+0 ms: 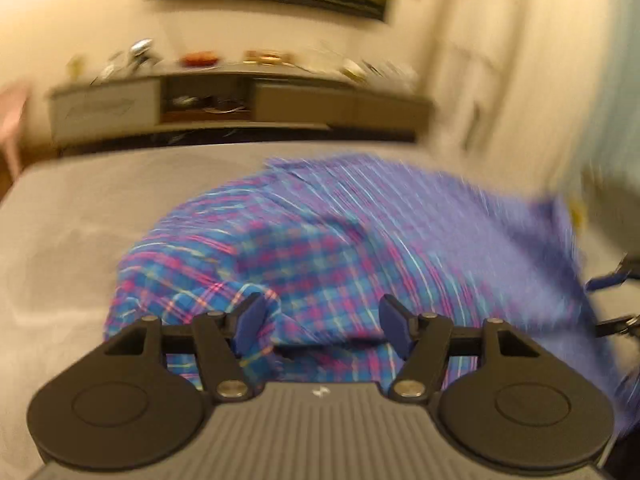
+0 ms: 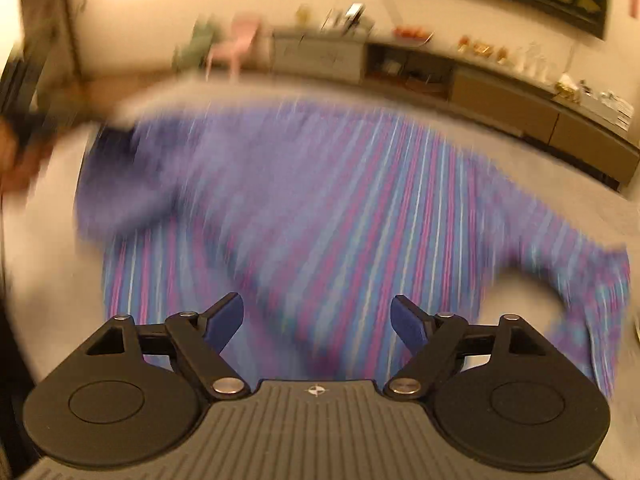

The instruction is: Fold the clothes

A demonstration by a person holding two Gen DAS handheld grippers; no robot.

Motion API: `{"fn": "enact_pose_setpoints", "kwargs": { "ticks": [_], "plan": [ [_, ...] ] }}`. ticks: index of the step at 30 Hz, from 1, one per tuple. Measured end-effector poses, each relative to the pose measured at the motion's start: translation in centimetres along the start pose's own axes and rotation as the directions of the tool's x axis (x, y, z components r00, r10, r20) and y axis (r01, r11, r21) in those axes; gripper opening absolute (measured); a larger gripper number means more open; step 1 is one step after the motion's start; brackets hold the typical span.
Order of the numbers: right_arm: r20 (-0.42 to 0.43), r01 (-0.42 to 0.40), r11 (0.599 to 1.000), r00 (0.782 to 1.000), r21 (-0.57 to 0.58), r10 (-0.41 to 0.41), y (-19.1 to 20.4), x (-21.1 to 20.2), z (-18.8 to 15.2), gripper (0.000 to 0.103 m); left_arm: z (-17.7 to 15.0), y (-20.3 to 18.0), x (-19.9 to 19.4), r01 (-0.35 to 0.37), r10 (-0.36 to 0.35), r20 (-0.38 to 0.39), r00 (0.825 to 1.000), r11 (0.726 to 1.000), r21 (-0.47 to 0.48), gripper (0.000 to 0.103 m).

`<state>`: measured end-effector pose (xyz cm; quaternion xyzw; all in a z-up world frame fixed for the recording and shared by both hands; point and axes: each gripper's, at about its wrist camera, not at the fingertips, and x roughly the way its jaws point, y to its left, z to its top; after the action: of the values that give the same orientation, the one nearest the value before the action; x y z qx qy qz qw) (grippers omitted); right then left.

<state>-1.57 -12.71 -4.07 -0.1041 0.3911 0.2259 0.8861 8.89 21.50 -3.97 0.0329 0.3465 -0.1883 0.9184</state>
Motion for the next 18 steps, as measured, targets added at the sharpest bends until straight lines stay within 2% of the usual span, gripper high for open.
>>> {"fn": "enact_pose_setpoints", "kwargs": {
  "ticks": [1,2,3,4,6,7,8,9,10,11,13,14,15,16,17,18],
  "plan": [
    [-0.041,0.011,1.0,0.999,-0.03,-0.012,0.5,0.3,-1.6,0.067,-0.3,-0.7,0.4,-0.021,0.022,-0.021,1.0,0.999,0.047,0.062],
    [-0.075,0.062,0.997,0.995,-0.048,-0.066,-0.2,0.8,-2.4,0.05,-0.7,-0.4,0.8,-0.065,0.068,-0.043,0.997,0.996,0.059,0.057],
    [-0.108,0.113,0.991,0.987,-0.068,-0.12,-0.9,1.2,-3.2,0.042,-1.0,0.0,1.3,-0.109,0.113,-0.064,0.991,0.991,0.072,0.055],
    [-0.118,0.196,0.978,0.972,-0.068,-0.203,-2.4,1.7,-3.8,0.042,-1.4,0.3,1.7,-0.152,0.159,-0.085,0.984,0.985,0.085,0.051],
    [-0.124,0.383,0.923,0.914,-0.043,-0.386,-6.0,2.4,-4.1,0.043,-1.8,2.7,2.2,-0.27,0.273,-0.12,0.955,0.962,0.04,0.049],
    [-0.131,0.496,0.867,0.857,-0.057,-0.499,-7.2,2.7,-3.8,0.043,-1.9,4.2,1.9,-0.331,0.326,-0.126,0.937,0.944,-0.013,0.049],
    [-0.097,0.59,0.802,0.796,-0.093,-0.597,-7.6,2.6,-3.2,0.043,-1.9,5.6,1.4,-0.387,0.377,-0.127,0.917,0.919,-0.071,0.049],
    [-0.074,0.541,0.834,0.832,-0.11,-0.55,-5.7,2.8,-2.7,0.043,-2.0,6.7,0.6,-0.427,0.413,-0.125,0.902,0.896,-0.119,0.048],
    [-0.052,0.49,0.862,0.865,-0.129,-0.499,-3.8,3.1,-2.1,0.045,-2.2,7.4,-0.4,-0.444,0.43,-0.115,0.895,0.883,-0.152,0.048],
    [-0.031,0.438,0.887,0.894,-0.149,-0.447,-1.9,3.3,-1.6,0.047,-2.3,7.5,-1.3,-0.44,0.428,-0.102,0.898,0.882,-0.167,0.049],
    [0.006,0.33,0.924,0.942,-0.192,-0.335,1.9,3.8,-0.5,0.057,-2.4,6.3,-2.8,-0.37,0.364,-0.068,0.929,0.918,-0.145,0.055],
    [0.023,0.274,0.937,0.961,-0.214,-0.276,3.8,4.0,0.1,0.065,-2.4,5.4,-3.4,-0.329,0.326,-0.048,0.944,0.937,-0.117,0.055],
    [0.038,0.218,0.946,0.976,-0.238,-0.216,5.7,4.3,0.6,0.072,-2.6,4.1,-3.8,-0.274,0.273,-0.03,0.962,0.96,-0.058,0.055],
    [0.052,0.162,0.951,0.987,-0.262,-0.154,7.6,4.5,1.1,0.074,-2.9,2.8,-4.0,-0.207,0.208,-0.021,0.978,0.978,0.016,0.057],
    [0.064,0.107,0.952,0.994,-0.287,-0.092,9.5,4.8,1.7,0.077,-3.2,1.8,-3.9,-0.165,0.168,-0.029,0.985,0.983,0.078,0.058],
    [0.074,0.051,0.949,0.997,-0.312,-0.029,11.4,5.0,2.2,0.077,-3.9,1.2,-3.4,-0.159,0.167,-0.057,0.984,0.98,0.122,0.058]
  ]
}}
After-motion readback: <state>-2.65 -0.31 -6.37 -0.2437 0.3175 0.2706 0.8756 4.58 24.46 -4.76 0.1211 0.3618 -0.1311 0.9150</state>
